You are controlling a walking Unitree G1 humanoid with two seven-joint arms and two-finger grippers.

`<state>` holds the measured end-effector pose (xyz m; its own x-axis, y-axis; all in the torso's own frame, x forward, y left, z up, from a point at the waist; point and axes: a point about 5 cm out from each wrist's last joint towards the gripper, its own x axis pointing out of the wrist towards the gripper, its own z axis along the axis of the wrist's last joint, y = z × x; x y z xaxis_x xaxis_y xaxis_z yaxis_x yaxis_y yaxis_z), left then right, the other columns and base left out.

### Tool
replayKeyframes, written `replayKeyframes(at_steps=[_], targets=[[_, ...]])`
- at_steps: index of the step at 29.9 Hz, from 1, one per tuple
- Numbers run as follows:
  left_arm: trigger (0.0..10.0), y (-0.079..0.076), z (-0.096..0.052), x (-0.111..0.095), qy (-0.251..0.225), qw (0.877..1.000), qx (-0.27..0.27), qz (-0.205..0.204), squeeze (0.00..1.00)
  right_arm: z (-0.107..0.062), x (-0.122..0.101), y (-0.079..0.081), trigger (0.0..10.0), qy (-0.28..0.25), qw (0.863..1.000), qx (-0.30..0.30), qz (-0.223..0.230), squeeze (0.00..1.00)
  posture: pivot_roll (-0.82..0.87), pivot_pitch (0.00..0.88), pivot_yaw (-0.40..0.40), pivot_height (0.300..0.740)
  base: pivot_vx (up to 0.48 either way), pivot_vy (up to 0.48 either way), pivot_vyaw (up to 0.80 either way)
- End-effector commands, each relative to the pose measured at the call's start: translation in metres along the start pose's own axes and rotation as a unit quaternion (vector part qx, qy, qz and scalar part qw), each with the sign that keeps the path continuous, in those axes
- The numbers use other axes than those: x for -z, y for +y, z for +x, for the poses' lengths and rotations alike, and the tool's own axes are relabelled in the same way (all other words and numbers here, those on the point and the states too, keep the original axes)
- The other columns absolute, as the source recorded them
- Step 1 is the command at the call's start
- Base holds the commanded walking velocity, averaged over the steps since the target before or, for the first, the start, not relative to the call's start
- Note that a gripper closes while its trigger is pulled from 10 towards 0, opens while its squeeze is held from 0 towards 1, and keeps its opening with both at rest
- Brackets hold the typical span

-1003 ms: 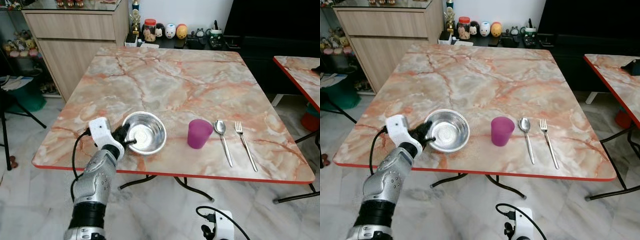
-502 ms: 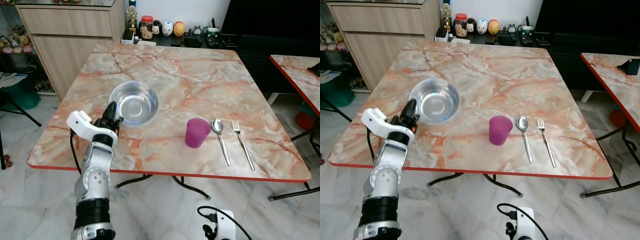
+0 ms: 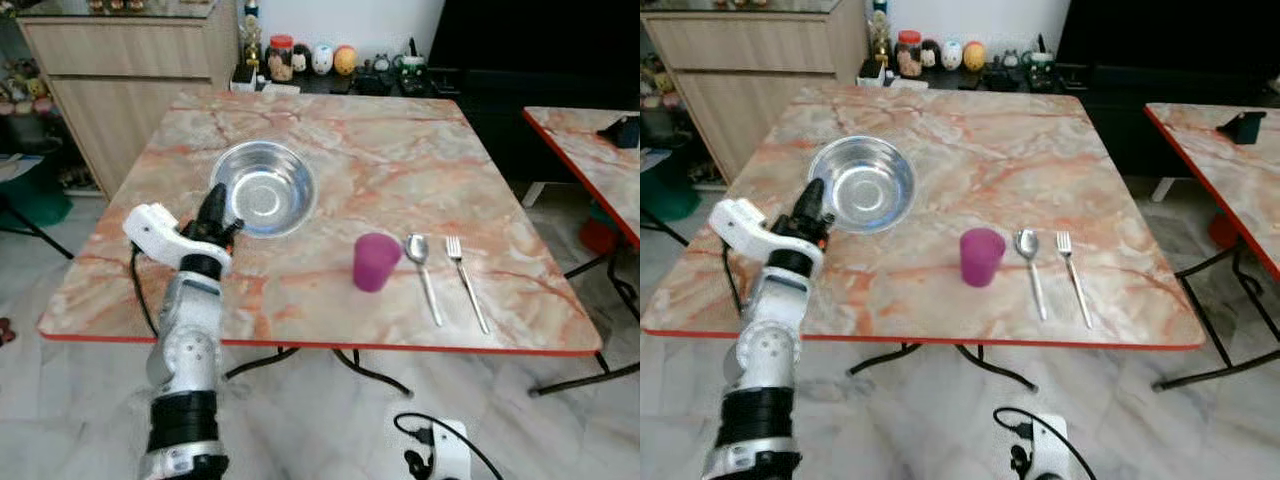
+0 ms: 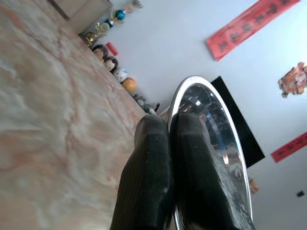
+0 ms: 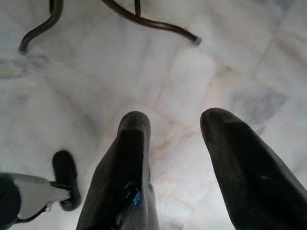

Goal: Setting the table

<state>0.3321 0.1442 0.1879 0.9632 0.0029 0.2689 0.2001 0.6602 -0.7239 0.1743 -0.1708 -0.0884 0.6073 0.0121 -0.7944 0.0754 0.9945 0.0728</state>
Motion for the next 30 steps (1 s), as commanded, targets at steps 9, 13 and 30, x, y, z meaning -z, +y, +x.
replayKeyframes(at_steps=[9,13,30], targets=[[10.0,-0.0011,0.0018,-0.0123,-0.02,1.0,0.0,0.022,0.0,0.0005,-0.0022,0.0007,10.0,-0.005,1.0,0.0,0.005,0.0,0.12,0.0,-0.079,0.74,0.0,-0.411,0.0],[10.0,-0.003,0.0025,-0.013,-0.021,0.999,0.003,0.026,0.0,0.0004,-0.0021,0.0008,10.0,-0.005,1.0,0.001,0.007,0.0,0.12,0.0,-0.078,0.74,0.0,-0.412,0.0],[10.0,-0.0065,0.0033,-0.0148,-0.019,0.999,0.012,0.039,0.0,0.0003,-0.0019,0.0007,10.0,-0.007,1.0,0.003,0.006,0.0,0.12,0.0,-0.078,0.74,0.0,-0.427,0.0]])
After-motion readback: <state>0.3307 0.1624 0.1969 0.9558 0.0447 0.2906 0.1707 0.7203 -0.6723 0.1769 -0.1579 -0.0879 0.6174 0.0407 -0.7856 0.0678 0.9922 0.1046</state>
